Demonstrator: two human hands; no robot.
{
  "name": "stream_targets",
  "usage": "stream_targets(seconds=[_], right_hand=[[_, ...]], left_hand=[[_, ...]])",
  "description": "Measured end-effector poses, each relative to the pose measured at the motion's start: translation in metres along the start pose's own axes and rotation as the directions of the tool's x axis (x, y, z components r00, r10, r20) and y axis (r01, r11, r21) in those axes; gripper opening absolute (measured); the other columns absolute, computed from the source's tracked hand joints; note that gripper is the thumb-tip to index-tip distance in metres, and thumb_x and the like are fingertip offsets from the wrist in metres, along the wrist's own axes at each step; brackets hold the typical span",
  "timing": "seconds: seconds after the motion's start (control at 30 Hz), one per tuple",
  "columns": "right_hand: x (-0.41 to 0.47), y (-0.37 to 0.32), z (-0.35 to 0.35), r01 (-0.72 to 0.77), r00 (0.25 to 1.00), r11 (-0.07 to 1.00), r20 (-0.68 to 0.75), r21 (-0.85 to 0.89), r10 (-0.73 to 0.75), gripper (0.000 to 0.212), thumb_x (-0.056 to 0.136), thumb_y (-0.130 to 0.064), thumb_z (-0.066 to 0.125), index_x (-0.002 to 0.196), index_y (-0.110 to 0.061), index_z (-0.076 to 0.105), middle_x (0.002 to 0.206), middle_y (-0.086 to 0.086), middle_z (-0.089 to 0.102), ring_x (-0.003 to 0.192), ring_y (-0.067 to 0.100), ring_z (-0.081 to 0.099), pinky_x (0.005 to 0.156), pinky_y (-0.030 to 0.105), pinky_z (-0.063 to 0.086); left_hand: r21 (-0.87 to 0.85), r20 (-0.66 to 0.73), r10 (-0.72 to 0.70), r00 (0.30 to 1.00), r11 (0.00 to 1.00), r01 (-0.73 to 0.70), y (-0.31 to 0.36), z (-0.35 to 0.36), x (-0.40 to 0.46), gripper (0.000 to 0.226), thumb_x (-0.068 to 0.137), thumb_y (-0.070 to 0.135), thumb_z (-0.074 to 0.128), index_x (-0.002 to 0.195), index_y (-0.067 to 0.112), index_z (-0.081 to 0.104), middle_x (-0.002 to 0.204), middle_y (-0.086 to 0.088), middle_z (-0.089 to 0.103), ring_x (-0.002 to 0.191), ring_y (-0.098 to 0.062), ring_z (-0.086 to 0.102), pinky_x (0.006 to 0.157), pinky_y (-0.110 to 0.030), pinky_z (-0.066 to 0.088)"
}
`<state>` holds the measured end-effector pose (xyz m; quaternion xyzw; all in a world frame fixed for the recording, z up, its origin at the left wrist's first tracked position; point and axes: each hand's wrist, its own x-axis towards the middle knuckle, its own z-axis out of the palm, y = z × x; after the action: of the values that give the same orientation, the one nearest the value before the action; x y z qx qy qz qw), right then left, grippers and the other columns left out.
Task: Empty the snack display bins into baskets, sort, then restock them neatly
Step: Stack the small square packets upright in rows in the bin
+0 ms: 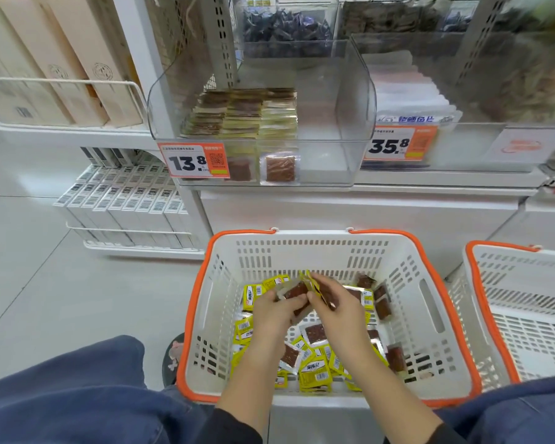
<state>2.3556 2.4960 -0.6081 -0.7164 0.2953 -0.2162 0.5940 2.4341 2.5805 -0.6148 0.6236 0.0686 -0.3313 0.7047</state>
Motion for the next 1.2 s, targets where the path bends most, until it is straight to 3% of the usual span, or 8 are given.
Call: stream_targets(seconds=[0.17,0.33,0.57,0.73,0.83,0.97,1.07,1.2], right_hand=[[0.001,-0.002,0.009,-0.024,1.000,0.998,0.007,0.051,0.023,0.020,0.089,-0.023,0.068,0.109,-0.022,0.069,0.097,-0.010,0.073,0.095,0.005,0.067,0.085,0.023,0.051],[-0.001,-0.009,0.011,-0.145,0.988,0.969,0.086,0.201,0.130,0.017,0.097,-0.023,0.055,0.096,-0.027,0.071,0.093,-0.008,0.073,0.097,0.009,0.067,0.089,0.029,0.050],[0.009,-0.022,0.001,-0.387,0.920,0.833,0.098,0.396,0.380,0.019,0.100,-0.010,0.044,0.104,-0.009,0.062,0.119,0.005,0.059,0.089,0.015,0.066,0.086,0.028,0.053],[0.013,-0.011,-0.006,-0.038,0.999,0.992,-0.023,0.122,0.041,0.029,0.103,-0.019,0.043,0.126,-0.033,0.055,0.131,-0.011,0.056,0.127,0.007,0.049,0.103,0.029,0.044],[0.012,0.000,-0.007,0.202,0.970,0.948,0.186,-0.247,-0.159,0.042,0.100,-0.016,0.049,0.128,-0.047,0.050,0.145,-0.016,0.042,0.134,-0.003,0.034,0.111,0.016,0.029],[0.004,0.004,-0.003,0.099,0.927,0.968,0.376,-0.231,-0.005,0.040,0.099,-0.022,0.051,0.132,-0.044,0.049,0.150,-0.024,0.028,0.138,-0.005,0.025,0.111,0.016,0.029],[0.002,-0.002,0.001,0.051,0.953,0.986,0.304,-0.159,0.000,0.034,0.100,-0.019,0.050,0.126,-0.040,0.056,0.146,-0.022,0.036,0.136,-0.005,0.030,0.097,-0.002,0.025],[0.007,-0.005,0.003,-0.037,0.984,0.996,0.171,-0.082,0.050,0.066,0.089,-0.002,0.063,0.139,-0.038,0.038,0.143,-0.018,0.034,0.133,-0.004,0.031,0.088,-0.006,0.029]], left_hand=[[0.055,-0.052,0.240,0.969,0.970,-0.238,-0.009,0.012,-0.007,0.021,0.093,0.006,0.059,0.106,0.019,0.068,0.103,-0.001,0.073,0.098,-0.013,0.068,0.086,-0.027,0.053],[-0.137,0.082,0.159,0.984,0.980,-0.147,-0.008,0.018,-0.011,0.020,0.098,0.029,0.052,0.115,0.022,0.060,0.109,0.003,0.069,0.106,-0.009,0.065,0.093,-0.027,0.048],[-0.125,-0.015,0.071,0.997,0.990,-0.073,-0.005,0.005,0.000,0.015,0.099,0.008,0.050,0.112,0.015,0.055,0.103,-0.010,0.066,0.077,-0.015,0.070,0.076,-0.027,0.055],[-0.096,-0.049,-0.038,0.998,0.995,0.034,-0.001,-0.003,0.007,0.024,0.099,0.014,0.052,0.121,0.004,0.051,0.112,-0.018,0.062,0.094,-0.023,0.067,0.066,-0.026,0.058],[-0.026,0.060,-0.063,0.996,0.998,0.065,0.006,-0.005,0.004,0.016,0.097,0.012,0.049,0.104,0.002,0.059,0.098,-0.015,0.068,0.084,-0.022,0.070,0.069,-0.030,0.058],[0.023,0.095,-0.047,0.994,0.999,0.045,0.014,-0.008,-0.001,0.035,0.101,0.019,0.036,0.099,0.010,0.070,0.088,-0.009,0.072,0.081,-0.018,0.068,0.068,-0.030,0.057],[-0.007,0.138,-0.077,0.987,0.997,0.078,0.014,-0.009,-0.001,0.036,0.102,0.034,0.042,0.113,0.010,0.067,0.104,-0.011,0.072,0.095,-0.023,0.070,0.081,-0.038,0.059],[0.060,0.176,-0.071,0.982,0.996,0.062,0.010,-0.009,0.000,0.059,0.092,0.028,0.065,0.142,0.008,0.042,0.127,-0.009,0.062,0.105,-0.018,0.068,0.084,-0.034,0.058]])
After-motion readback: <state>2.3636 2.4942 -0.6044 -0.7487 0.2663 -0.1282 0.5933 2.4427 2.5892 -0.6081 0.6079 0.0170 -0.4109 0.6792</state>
